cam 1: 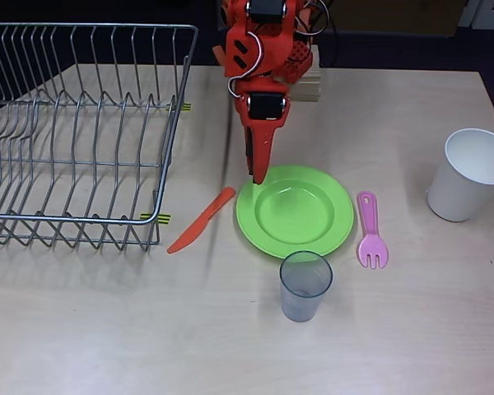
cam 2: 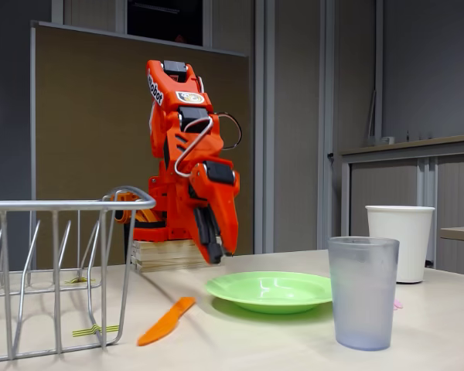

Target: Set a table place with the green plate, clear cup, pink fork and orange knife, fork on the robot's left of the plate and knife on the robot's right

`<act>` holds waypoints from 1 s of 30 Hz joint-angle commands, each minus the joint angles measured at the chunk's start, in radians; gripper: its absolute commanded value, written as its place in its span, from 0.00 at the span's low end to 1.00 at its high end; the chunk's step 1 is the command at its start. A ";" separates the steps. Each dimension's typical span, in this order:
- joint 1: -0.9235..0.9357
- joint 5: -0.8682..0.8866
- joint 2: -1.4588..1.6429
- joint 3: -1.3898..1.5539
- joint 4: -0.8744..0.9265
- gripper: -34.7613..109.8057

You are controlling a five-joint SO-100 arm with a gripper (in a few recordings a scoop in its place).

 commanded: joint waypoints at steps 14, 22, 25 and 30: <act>0.084 -0.219 -0.267 -0.348 0.071 0.24; 0.160 -0.350 -0.601 -0.595 0.081 0.24; 0.175 -0.380 -0.678 -0.669 0.084 0.24; 0.225 -0.380 -0.726 -0.713 0.087 0.24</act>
